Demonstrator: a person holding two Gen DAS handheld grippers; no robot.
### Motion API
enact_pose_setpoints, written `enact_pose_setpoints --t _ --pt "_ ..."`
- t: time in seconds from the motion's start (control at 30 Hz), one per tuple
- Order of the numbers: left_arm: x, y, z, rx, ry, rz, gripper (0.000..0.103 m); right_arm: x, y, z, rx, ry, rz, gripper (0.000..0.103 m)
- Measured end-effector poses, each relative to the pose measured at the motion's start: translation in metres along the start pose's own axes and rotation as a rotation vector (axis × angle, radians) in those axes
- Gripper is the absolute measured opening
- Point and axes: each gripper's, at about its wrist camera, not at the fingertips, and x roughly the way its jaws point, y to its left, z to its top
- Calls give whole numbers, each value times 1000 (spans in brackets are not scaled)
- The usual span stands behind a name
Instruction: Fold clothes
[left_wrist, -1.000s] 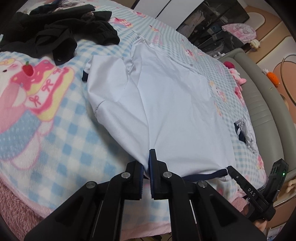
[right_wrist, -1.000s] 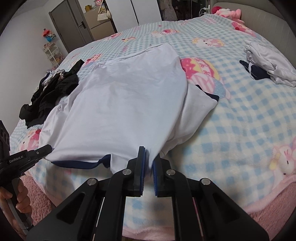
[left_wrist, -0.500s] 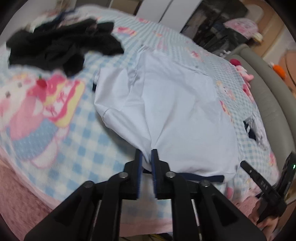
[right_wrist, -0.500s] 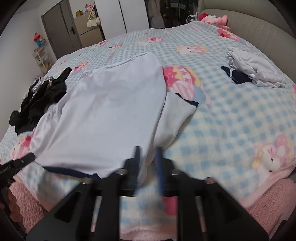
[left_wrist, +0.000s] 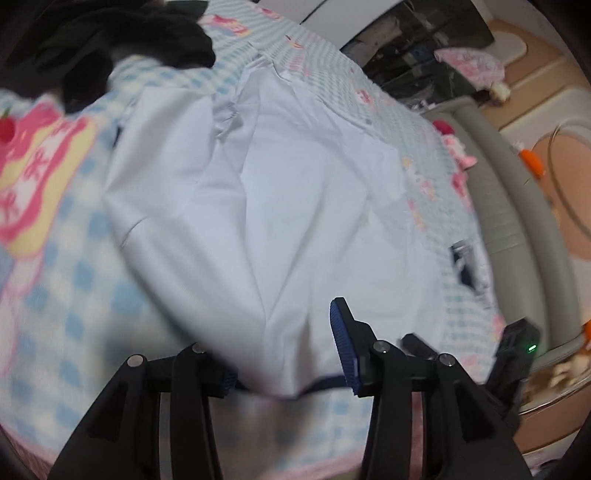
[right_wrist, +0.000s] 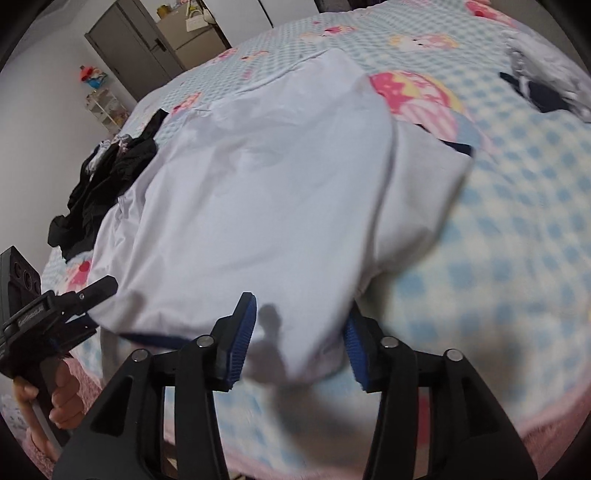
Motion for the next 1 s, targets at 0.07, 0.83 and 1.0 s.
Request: enact_pose_setpoints --t 0.07,0.83,1.0 --pt "12 1 2 -18 32 56 3 10 0 3 -4 7 -5 29" --pt "-45 21 -48 -63 39 126 34 -54 -7 -42 -42 -48 -167 35" --pt "-85 8 -59 -61 -163 321 48 -83 -16 -40 23 -170 -290 48"
